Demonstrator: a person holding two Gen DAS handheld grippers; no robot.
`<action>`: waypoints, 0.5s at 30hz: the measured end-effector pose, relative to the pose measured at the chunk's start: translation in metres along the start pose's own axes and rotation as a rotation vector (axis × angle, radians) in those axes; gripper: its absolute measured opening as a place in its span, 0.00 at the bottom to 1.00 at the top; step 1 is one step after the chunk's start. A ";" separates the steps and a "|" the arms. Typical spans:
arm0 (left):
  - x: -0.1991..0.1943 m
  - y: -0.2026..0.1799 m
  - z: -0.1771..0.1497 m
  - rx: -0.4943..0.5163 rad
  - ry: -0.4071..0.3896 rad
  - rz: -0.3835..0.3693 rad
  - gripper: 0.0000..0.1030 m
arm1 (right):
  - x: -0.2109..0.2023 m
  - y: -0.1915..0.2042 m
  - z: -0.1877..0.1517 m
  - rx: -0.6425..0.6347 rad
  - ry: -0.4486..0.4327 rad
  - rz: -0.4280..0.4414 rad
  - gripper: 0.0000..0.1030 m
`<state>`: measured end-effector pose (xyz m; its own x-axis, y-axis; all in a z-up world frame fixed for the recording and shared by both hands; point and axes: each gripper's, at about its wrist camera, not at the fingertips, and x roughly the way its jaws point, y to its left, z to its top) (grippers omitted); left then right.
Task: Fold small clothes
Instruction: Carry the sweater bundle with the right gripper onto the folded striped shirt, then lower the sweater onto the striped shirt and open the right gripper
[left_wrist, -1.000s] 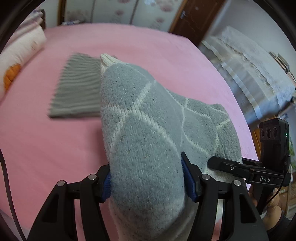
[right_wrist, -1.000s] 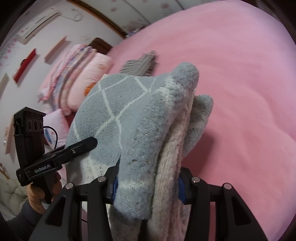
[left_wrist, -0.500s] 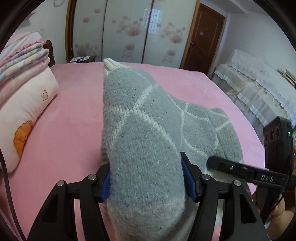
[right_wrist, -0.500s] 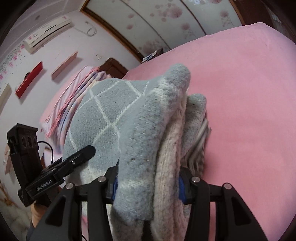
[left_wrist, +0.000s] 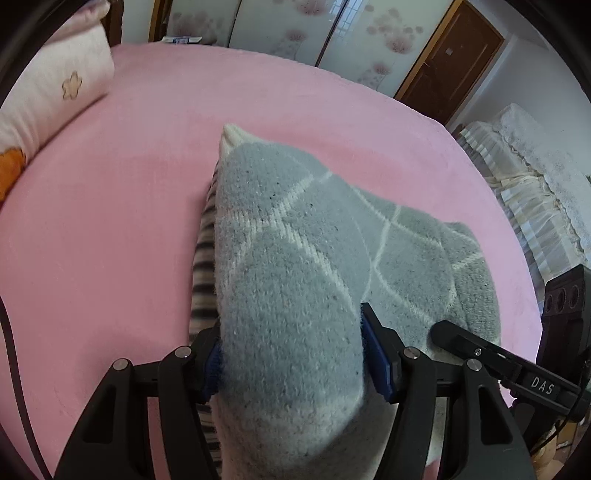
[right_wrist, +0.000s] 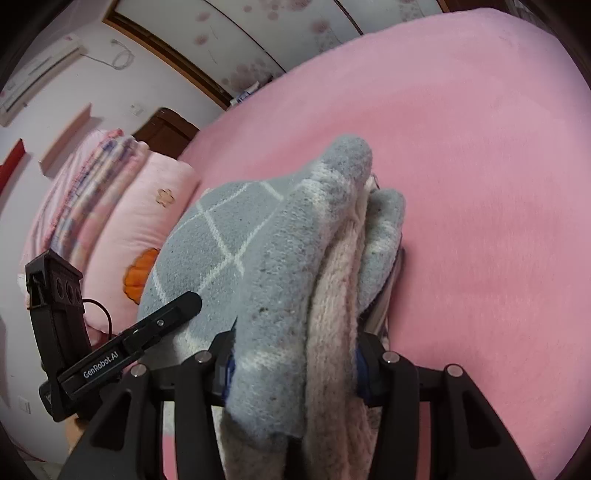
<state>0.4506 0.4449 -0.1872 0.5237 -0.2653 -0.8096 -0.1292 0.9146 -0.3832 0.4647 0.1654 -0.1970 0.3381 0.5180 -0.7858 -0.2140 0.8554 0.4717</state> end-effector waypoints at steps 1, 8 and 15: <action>-0.001 0.001 -0.002 -0.005 -0.003 -0.008 0.60 | 0.000 0.002 -0.001 -0.014 -0.005 0.000 0.46; 0.004 0.009 -0.003 0.015 0.012 -0.003 0.63 | -0.005 0.008 -0.006 -0.032 0.002 -0.001 0.46; 0.022 -0.003 -0.015 0.131 -0.075 0.221 0.99 | 0.012 0.000 -0.021 -0.077 -0.003 -0.043 0.55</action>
<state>0.4497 0.4320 -0.2104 0.5564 -0.0362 -0.8302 -0.1397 0.9808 -0.1364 0.4499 0.1708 -0.2146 0.3508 0.4812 -0.8033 -0.2694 0.8735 0.4056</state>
